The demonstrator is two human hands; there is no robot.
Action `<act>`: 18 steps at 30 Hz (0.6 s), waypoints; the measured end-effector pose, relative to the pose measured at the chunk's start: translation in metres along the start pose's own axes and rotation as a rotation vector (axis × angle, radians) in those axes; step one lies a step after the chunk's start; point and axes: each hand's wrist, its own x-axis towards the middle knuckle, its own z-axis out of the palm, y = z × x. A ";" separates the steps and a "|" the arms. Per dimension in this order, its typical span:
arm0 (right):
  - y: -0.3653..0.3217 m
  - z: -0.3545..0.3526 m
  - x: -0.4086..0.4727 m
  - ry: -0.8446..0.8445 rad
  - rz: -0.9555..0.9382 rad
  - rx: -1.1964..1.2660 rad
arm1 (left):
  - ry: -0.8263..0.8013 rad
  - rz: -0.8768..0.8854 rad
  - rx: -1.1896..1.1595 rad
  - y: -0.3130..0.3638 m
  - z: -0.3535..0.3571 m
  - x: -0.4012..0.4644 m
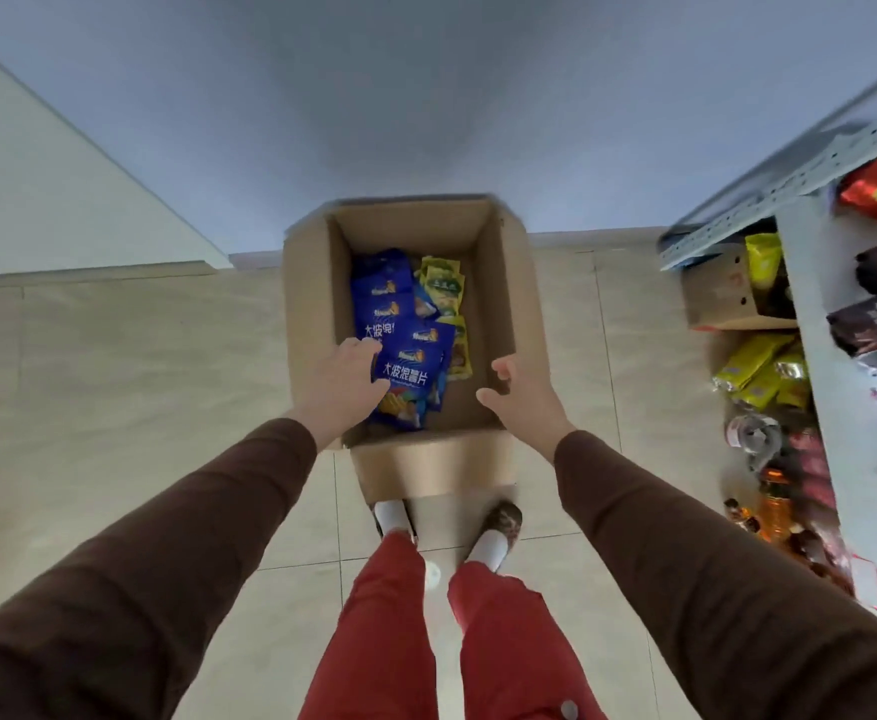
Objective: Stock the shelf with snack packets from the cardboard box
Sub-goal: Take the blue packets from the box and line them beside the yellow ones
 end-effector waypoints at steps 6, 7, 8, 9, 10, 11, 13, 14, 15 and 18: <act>0.049 0.097 0.131 -0.112 0.207 0.136 | -0.073 -0.052 -0.036 -0.060 0.094 0.101; 0.060 0.115 0.154 -0.129 0.246 0.161 | -0.083 -0.059 -0.034 -0.069 0.111 0.118; 0.070 0.132 0.177 -0.145 0.277 0.173 | -0.093 -0.064 -0.031 -0.078 0.127 0.136; 0.081 0.150 0.201 -0.159 0.301 0.181 | -0.104 -0.065 -0.026 -0.087 0.142 0.153; 0.090 0.168 0.223 -0.165 0.327 0.191 | -0.116 -0.066 -0.022 -0.095 0.157 0.170; 0.098 0.185 0.243 -0.162 0.352 0.203 | -0.121 -0.067 -0.017 -0.104 0.172 0.187; 0.111 0.221 0.283 -0.151 0.369 0.249 | -0.111 -0.064 0.000 -0.120 0.198 0.221; 0.118 0.239 0.301 -0.142 0.378 0.297 | -0.108 -0.065 0.000 -0.127 0.210 0.236; 0.122 0.257 0.316 -0.141 0.400 0.362 | -0.104 -0.068 -0.004 -0.134 0.221 0.251; 0.134 0.309 0.353 -0.150 0.484 0.541 | -0.079 -0.078 -0.025 -0.151 0.247 0.283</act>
